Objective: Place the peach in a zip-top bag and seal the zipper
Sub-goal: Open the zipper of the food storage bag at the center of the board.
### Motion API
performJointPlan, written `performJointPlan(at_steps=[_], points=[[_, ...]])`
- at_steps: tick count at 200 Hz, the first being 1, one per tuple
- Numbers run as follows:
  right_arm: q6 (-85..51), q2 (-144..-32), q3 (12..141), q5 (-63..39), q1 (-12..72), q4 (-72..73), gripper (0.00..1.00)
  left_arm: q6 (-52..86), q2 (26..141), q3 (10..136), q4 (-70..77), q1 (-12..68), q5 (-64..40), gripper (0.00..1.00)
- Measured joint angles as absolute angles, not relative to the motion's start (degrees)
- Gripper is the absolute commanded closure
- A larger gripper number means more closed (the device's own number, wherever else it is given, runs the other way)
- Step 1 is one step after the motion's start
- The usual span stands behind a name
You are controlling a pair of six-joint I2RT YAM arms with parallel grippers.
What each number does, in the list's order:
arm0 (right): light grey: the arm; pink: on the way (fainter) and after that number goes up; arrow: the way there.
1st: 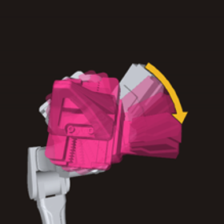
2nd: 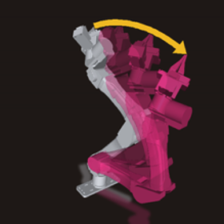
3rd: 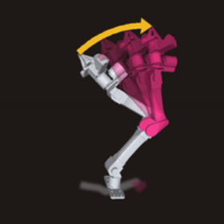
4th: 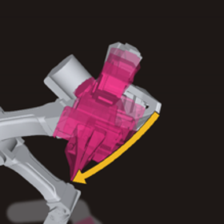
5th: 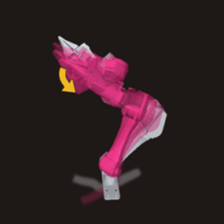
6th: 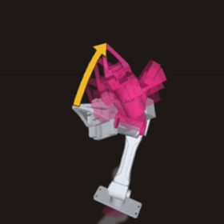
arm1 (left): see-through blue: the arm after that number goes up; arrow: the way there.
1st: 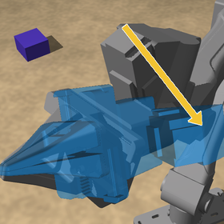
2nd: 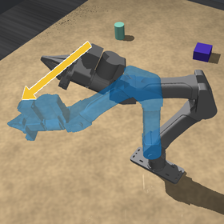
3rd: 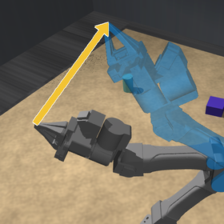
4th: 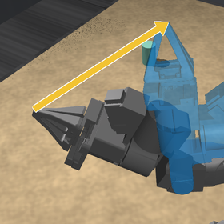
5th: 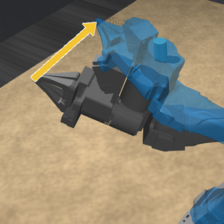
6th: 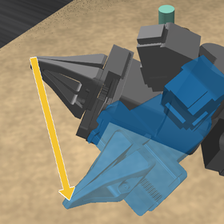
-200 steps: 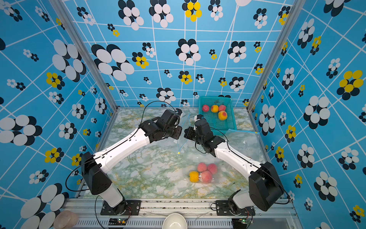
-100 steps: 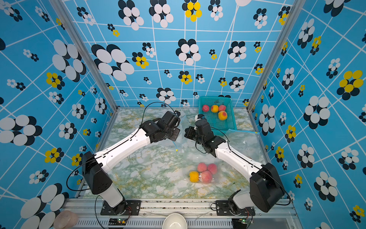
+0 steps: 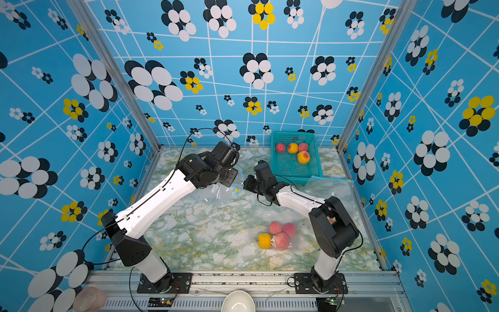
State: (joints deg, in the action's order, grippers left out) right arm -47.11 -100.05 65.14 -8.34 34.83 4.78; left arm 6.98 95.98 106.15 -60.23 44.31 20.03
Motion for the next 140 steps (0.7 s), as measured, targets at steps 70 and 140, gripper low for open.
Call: performJointPlan(at_steps=[70,140], points=[[-45.7,-100.7,64.8,-11.2,34.8,4.4,0.59,9.0,101.0,99.4,-57.0,42.0,11.7,0.95],[-41.2,-92.0,62.3,-11.0,32.5,-2.5,0.41,12.3,106.6,98.9,-50.6,38.0,2.9,0.96]])
